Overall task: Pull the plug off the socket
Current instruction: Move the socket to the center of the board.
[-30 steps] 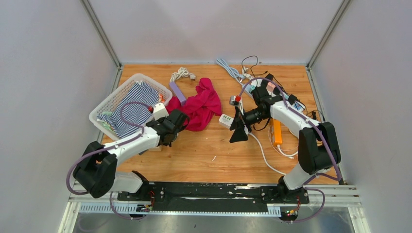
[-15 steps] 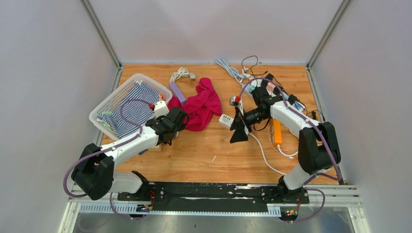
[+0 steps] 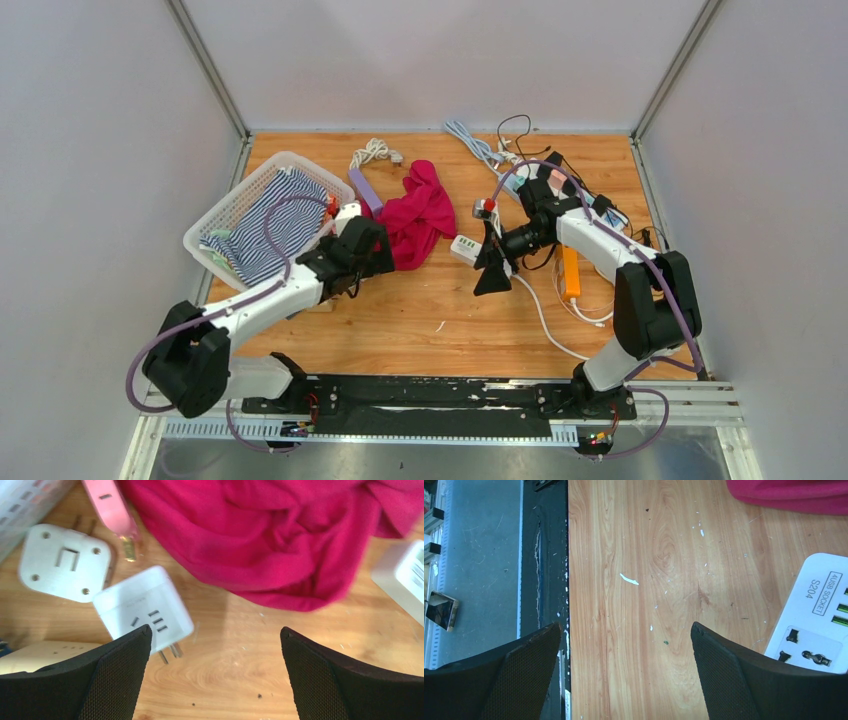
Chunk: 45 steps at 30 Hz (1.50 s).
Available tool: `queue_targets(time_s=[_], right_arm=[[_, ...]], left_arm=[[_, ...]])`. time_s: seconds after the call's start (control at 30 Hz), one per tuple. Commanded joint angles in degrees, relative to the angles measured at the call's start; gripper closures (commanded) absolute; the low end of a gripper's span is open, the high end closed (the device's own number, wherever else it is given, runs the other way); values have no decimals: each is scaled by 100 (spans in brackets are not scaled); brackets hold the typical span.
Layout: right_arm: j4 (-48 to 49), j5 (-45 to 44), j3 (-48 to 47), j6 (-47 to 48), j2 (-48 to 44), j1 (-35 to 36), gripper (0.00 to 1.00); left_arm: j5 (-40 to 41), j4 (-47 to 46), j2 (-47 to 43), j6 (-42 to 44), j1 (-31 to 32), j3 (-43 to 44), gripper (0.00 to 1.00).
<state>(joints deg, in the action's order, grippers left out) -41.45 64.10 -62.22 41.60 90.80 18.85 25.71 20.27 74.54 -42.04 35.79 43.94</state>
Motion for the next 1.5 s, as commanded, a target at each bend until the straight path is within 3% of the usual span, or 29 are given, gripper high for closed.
queue_targets(time_s=[0.0,0.1,0.2,0.6,0.83,0.93,1.1,1.2,1.33,1.47], right_arm=[[-168,-83,-186,136,-102,-39,0],[-179,-99,-192,146,-123,-48,0],[-216,-178,-205,176,-174,-70,0],[-249,-1261,-261,409,-731,-191,0],[191,-2358,-554,-69,-500,-182,0],[504,-2866,-721,-213,-223,-149,0],[592,-3341,-1011,-22,417,69,0],[728,-3727,-1070,-152,619,177,0],[883,-4039,-805,-159,654,271,0],[937,-4069,-651,-72,652,427,0]], left_arm=[[-1056,-1363,-843,769,-25,-702,0],[-1863,-2284,-1421,1228,-28,-1106,0],[-2235,-2463,-1518,1625,-28,-958,0],[-4153,-3480,-515,2226,1,682,0],[-3846,-3726,-538,2959,86,1141,0],[-3872,-4331,-234,2801,86,1256,0],[-3383,-4385,695,2419,13,2028,0],[-3625,-4391,886,2254,-135,2374,0],[-3513,-4391,614,2722,-140,2055,0],[-2893,-4383,338,3167,-137,1360,0]])
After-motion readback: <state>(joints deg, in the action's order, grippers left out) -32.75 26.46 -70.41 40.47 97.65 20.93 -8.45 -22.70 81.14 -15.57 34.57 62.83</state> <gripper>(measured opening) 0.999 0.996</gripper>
